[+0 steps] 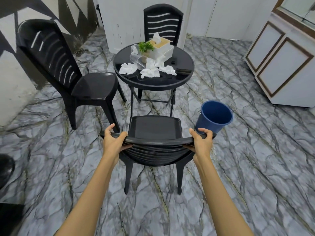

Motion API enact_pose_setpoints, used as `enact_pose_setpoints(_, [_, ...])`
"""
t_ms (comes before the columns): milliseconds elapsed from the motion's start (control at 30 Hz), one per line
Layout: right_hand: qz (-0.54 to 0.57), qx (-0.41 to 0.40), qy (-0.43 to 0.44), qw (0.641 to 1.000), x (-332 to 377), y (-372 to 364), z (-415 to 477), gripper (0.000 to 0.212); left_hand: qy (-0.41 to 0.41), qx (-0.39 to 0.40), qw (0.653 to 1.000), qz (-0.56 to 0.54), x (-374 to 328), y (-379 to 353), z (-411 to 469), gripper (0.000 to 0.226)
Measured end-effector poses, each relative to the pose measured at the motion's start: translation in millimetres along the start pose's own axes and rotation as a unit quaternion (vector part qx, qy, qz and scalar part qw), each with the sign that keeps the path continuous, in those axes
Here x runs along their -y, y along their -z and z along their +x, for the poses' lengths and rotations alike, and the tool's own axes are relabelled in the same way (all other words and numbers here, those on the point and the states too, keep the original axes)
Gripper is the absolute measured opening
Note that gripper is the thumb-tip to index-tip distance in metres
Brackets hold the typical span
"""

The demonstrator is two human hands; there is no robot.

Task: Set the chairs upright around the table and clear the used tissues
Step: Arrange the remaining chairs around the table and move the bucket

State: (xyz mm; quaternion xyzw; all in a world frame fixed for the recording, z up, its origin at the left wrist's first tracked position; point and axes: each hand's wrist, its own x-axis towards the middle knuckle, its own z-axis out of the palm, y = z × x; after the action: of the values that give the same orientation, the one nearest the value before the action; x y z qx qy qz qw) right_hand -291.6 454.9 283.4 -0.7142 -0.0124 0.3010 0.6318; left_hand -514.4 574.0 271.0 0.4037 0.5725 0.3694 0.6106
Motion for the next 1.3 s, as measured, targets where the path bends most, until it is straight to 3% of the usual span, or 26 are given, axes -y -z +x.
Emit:
enact_pose_setpoints(200, [-0.003, 0.005, 0.003, 1.000, 10.2, -2.4, 3.1, 0.048, 0.011, 0.003, 1.000, -0.004, -0.8, -0.5, 5.2, 0.061])
enact_pose_setpoints(367, [-0.032, 0.000, 0.003, 0.999, 12.9, 1.3, 11.9, 0.040, 0.009, -0.002, 1.000, -0.001, 3.0, -7.3, 5.9, 0.059])
enact_pose_setpoints(800, [-0.023, 0.008, -0.008, 1.000, 6.7, 13.1, 20.2, 0.041, 0.020, 0.012, 0.999, 0.038, 0.5, -16.9, -1.1, 0.065])
enact_pose_setpoints(967, [-0.057, 0.012, -0.003, 0.998, 6.7, 17.0, 17.5, 0.042, 0.022, 0.015, 0.990, 0.142, -4.9, -16.4, -4.0, 0.051])
enact_pose_setpoints(1133, [-0.127, 0.031, -0.013, 0.991, 14.0, 19.7, 11.6, 0.050, 0.041, 0.001, 0.933, 0.356, -17.9, -16.6, -14.1, 0.064])
enact_pose_setpoints(1300, [-0.284, 0.079, -0.015, 0.955, 28.2, 37.7, 8.4, 0.065, -0.036, -0.022, 0.786, 0.617, -47.2, -31.1, -38.4, 0.068])
